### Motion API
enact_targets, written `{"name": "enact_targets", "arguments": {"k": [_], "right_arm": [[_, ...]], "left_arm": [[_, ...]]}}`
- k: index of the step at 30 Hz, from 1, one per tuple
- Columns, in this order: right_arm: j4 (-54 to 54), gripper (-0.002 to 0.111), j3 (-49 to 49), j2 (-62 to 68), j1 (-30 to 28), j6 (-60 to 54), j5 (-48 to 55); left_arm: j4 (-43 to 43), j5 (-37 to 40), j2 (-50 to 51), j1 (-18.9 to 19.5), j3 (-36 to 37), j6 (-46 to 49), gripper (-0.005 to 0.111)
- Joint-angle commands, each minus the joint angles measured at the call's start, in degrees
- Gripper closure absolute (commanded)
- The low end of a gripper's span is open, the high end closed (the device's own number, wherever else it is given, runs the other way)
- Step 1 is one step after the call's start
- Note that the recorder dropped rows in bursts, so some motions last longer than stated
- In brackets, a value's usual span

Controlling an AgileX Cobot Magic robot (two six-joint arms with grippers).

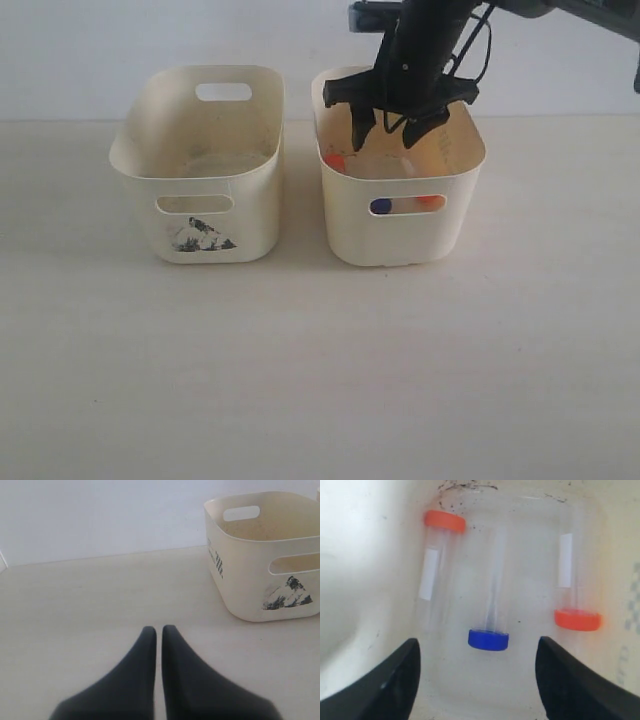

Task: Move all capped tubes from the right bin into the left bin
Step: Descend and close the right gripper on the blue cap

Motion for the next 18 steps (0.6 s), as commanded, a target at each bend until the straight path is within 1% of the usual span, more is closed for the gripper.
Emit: {"name": "enact_targets", "arguments": {"k": [1, 7, 18], "right_arm": [[1.16, 0.046, 0.32, 2.39, 0.01, 0.37, -0.51], [-4.93, 0.046, 0.32, 3.42, 0.01, 1.91, -0.26], [-5.37, 0.046, 0.32, 5.20, 0.01, 2.00, -0.32]], "left_arm": [[-0.38, -0.85, -0.11, 0.06, -0.21, -0.66, 0.102], [-0.38, -0.85, -0.11, 0.06, -0.21, -0.66, 0.102], [-0.38, -0.85, -0.11, 0.06, -0.21, -0.66, 0.102]]}}
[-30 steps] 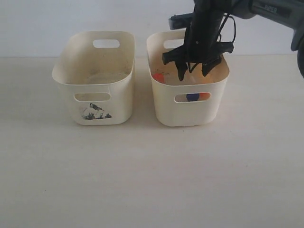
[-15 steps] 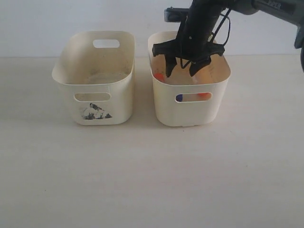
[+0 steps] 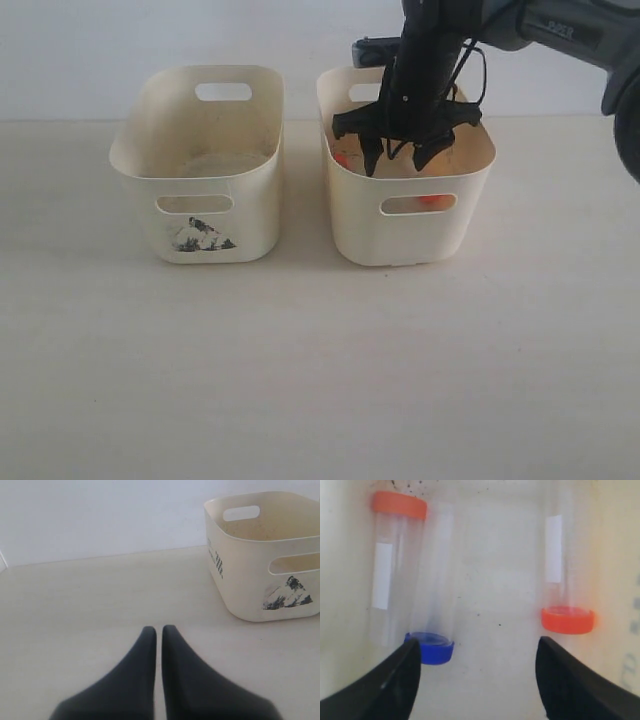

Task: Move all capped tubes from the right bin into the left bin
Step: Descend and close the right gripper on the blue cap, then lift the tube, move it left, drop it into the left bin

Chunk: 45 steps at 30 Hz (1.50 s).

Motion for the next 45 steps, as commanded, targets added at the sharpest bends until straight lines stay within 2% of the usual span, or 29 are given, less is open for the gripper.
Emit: {"name": "enact_targets", "arguments": {"k": [1, 30, 31, 33, 34, 35, 36, 45], "right_arm": [[-0.44, 0.046, 0.21, 1.58, 0.01, 0.43, 0.22], [2.18, 0.047, 0.21, 7.38, 0.01, 0.71, 0.57], [2.87, 0.049, 0.21, 7.66, 0.01, 0.54, 0.48], [3.29, 0.069, 0.21, 7.95, 0.01, 0.41, 0.00], [3.16, 0.088, 0.21, 8.04, 0.01, 0.11, 0.00], [3.16, 0.102, 0.21, 8.04, 0.01, -0.02, -0.13], [3.16, 0.108, 0.21, 7.52, 0.01, -0.14, 0.02], [1.04, 0.108, 0.21, -1.71, 0.01, -0.04, -0.27]], "left_arm": [[-0.38, -0.85, -0.11, 0.06, -0.21, -0.66, 0.102], [-0.38, -0.85, -0.11, 0.06, -0.21, -0.66, 0.102], [-0.38, -0.85, -0.11, 0.06, -0.21, -0.66, 0.102], [-0.38, -0.85, -0.11, 0.06, -0.21, -0.66, 0.102], [-0.38, -0.85, -0.11, 0.06, -0.21, -0.66, 0.102], [-0.38, -0.85, -0.11, 0.06, -0.21, -0.66, 0.102], [-0.38, -0.85, -0.11, 0.06, -0.21, -0.66, 0.102], [-0.38, -0.85, -0.11, 0.06, -0.21, -0.66, 0.102]]}}
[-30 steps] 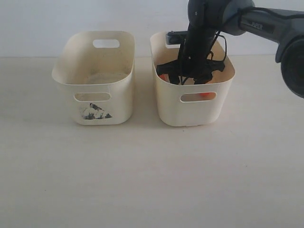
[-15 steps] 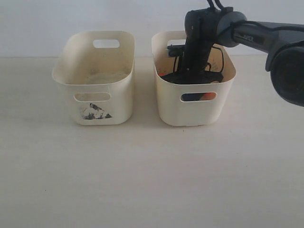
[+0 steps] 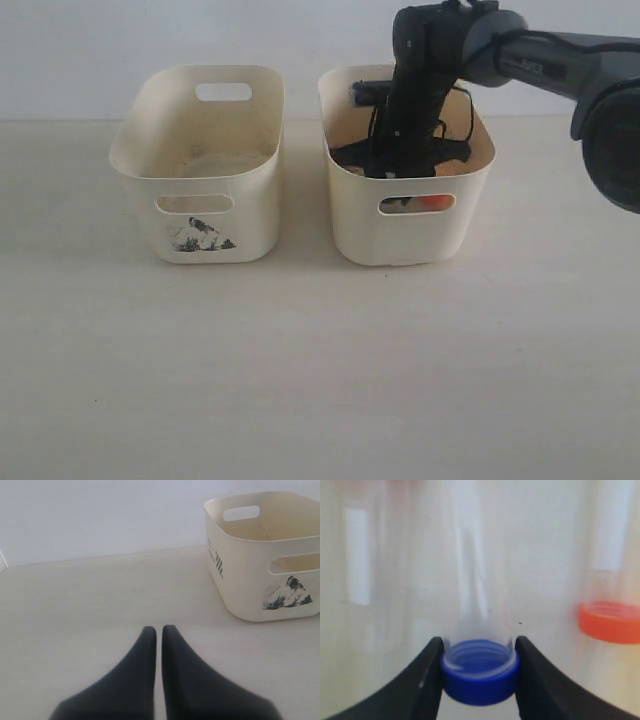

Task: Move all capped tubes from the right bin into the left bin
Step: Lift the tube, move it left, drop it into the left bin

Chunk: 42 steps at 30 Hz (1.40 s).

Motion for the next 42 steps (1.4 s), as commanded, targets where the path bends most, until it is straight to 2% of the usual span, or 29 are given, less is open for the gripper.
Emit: {"name": "enact_targets", "arguments": {"k": [1, 7, 13, 20, 24, 30, 33, 35, 36, 37, 39, 40, 42], "right_arm": [[-1.26, 0.108, -0.03, -6.86, -0.09, -0.47, -0.06], [-1.03, 0.108, -0.03, -13.25, -0.09, -0.57, 0.81], [5.98, 0.108, -0.03, -19.29, -0.09, -2.40, 1.27], [27.23, 0.108, -0.03, -21.31, 1.61, -9.12, -0.94], [26.77, 0.108, -0.03, -21.03, 6.94, -9.36, -4.10], [17.16, 0.108, -0.03, -17.34, 15.54, -9.23, -13.12], [16.01, 0.107, -0.03, -14.51, 17.05, -7.83, -16.75], [17.51, 0.093, -0.03, -12.91, 17.15, -6.76, -15.98], [17.51, 0.074, -0.03, -12.23, 17.15, -5.75, -14.67], [17.36, 0.050, -0.03, -11.93, 17.15, -5.62, -13.87], [17.27, 0.027, -0.03, -11.69, 17.15, -5.15, -13.78], [17.27, 0.031, -0.03, -11.69, 17.15, -5.41, -13.43], [16.97, 0.055, -0.03, -11.97, 16.93, -5.81, -11.19]], "left_arm": [[-0.38, -0.85, -0.11, 0.06, -0.21, -0.66, 0.102], [-0.38, -0.85, -0.11, 0.06, -0.21, -0.66, 0.102], [-0.38, -0.85, -0.11, 0.06, -0.21, -0.66, 0.102], [-0.38, -0.85, -0.11, 0.06, -0.21, -0.66, 0.102], [-0.38, -0.85, -0.11, 0.06, -0.21, -0.66, 0.102], [-0.38, -0.85, -0.11, 0.06, -0.21, -0.66, 0.102], [-0.38, -0.85, -0.11, 0.06, -0.21, -0.66, 0.102], [-0.38, -0.85, -0.11, 0.06, -0.21, -0.66, 0.102], [-0.38, -0.85, -0.11, 0.06, -0.21, -0.66, 0.102], [-0.38, -0.85, -0.11, 0.06, -0.21, -0.66, 0.102], [-0.38, -0.85, -0.11, 0.06, -0.21, -0.66, 0.102], [-0.38, -0.85, -0.11, 0.06, -0.21, -0.66, 0.102], [-0.38, -0.85, -0.11, 0.06, -0.21, -0.66, 0.102]]}}
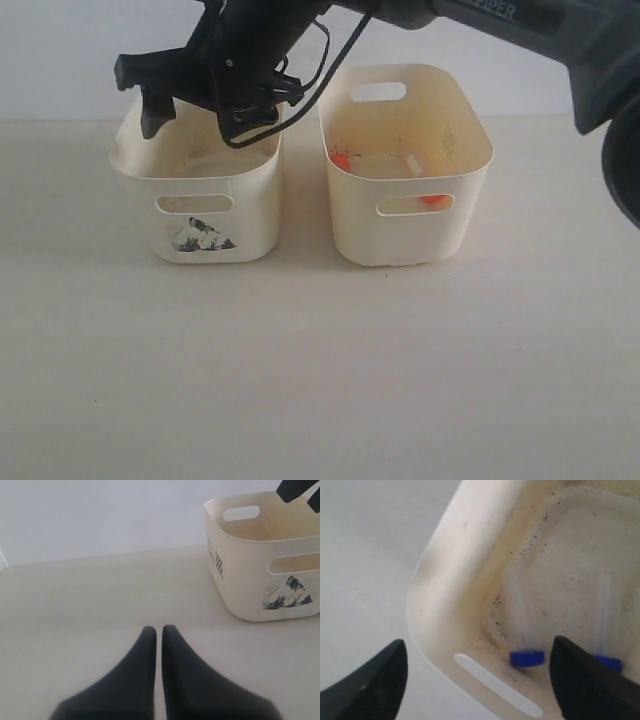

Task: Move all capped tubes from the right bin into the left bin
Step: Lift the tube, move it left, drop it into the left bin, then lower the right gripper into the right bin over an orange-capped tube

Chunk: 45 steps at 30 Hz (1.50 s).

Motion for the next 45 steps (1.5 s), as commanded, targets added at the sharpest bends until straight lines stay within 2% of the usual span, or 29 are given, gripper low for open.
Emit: {"name": "enact_targets", "arguments": {"k": [1, 3, 12, 17, 25, 34, 36, 38, 42, 43, 45], "right_arm": [[-1.23, 0.077, -0.16, -1.31, -0.70, -0.74, 4.90], [-2.15, 0.107, -0.16, -4.05, -2.74, -5.25, 8.95], [-14.39, 0.104, -0.16, -9.64, -10.50, 0.47, 14.25], [-32.53, 0.104, -0.16, -6.61, -10.35, 5.93, 18.64], [-39.08, 0.104, -0.16, -0.23, -10.20, 9.83, 18.64], [-40.38, 0.104, -0.07, 3.48, -10.20, 11.08, 18.64], [-41.95, 0.099, -0.07, 3.88, -10.20, 11.08, 18.64], [-43.06, 0.085, -0.07, 4.25, -10.31, 11.32, 18.64], [-42.97, 0.043, -0.07, 4.99, -10.40, 11.36, 18.64], [-42.93, 0.039, -0.07, 5.11, -10.40, 11.36, 18.64], [-43.09, 0.041, -0.07, 5.37, -10.40, 11.36, 18.64]], "left_arm": [[-0.38, -0.85, -0.11, 0.06, -0.21, -0.66, 0.102], [-0.38, -0.85, -0.11, 0.06, -0.21, -0.66, 0.102], [-0.38, -0.85, -0.11, 0.06, -0.21, -0.66, 0.102], [-0.38, -0.85, -0.11, 0.06, -0.21, -0.66, 0.102], [-0.38, -0.85, -0.11, 0.06, -0.21, -0.66, 0.102], [-0.38, -0.85, -0.11, 0.06, -0.21, -0.66, 0.102], [-0.38, -0.85, -0.11, 0.06, -0.21, -0.66, 0.102], [-0.38, -0.85, -0.11, 0.06, -0.21, -0.66, 0.102], [-0.38, -0.85, -0.11, 0.06, -0.21, -0.66, 0.102], [-0.38, -0.85, -0.11, 0.06, -0.21, -0.66, 0.102], [-0.38, -0.85, -0.11, 0.06, -0.21, -0.66, 0.102]]}}
